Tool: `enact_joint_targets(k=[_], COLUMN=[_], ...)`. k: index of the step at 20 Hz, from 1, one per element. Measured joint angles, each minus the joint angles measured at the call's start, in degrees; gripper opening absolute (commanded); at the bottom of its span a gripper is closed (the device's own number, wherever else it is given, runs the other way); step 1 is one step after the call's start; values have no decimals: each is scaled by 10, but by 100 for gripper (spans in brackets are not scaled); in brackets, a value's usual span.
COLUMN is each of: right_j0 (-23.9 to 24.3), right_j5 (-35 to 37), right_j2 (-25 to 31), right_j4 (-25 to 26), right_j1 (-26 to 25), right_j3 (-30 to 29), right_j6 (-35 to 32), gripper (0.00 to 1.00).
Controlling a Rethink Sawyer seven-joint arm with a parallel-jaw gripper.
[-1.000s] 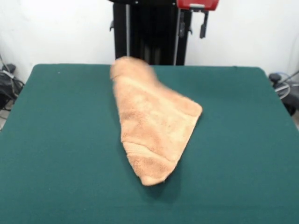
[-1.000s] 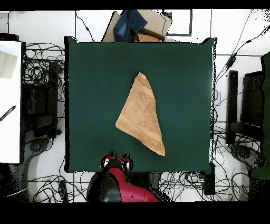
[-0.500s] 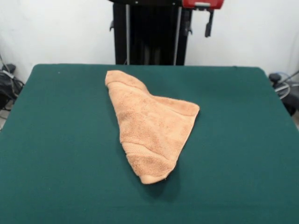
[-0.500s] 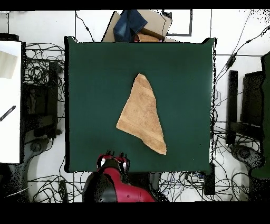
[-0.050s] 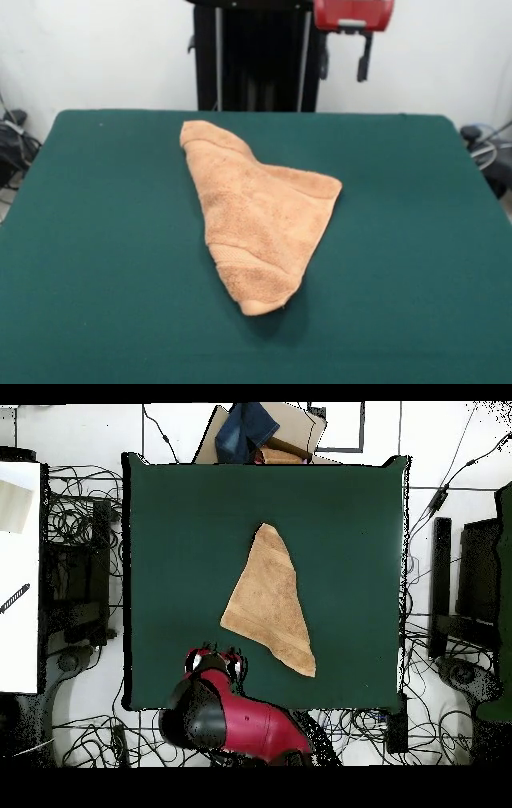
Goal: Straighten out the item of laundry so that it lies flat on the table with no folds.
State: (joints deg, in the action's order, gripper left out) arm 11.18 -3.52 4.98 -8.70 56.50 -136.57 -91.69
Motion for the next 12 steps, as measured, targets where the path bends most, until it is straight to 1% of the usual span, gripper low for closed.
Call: enact_joint_targets(k=[2,7,12], right_j0=[-4,-14,-17], right_j5=[7,15,15], right_j2=[-2,-9,-12], right_j4=[-1,-1,-1], right_j1=[-7,-39,-68], right_j3=[19,88,126], right_j6=[0,0,0], gripper=[100,100,100])
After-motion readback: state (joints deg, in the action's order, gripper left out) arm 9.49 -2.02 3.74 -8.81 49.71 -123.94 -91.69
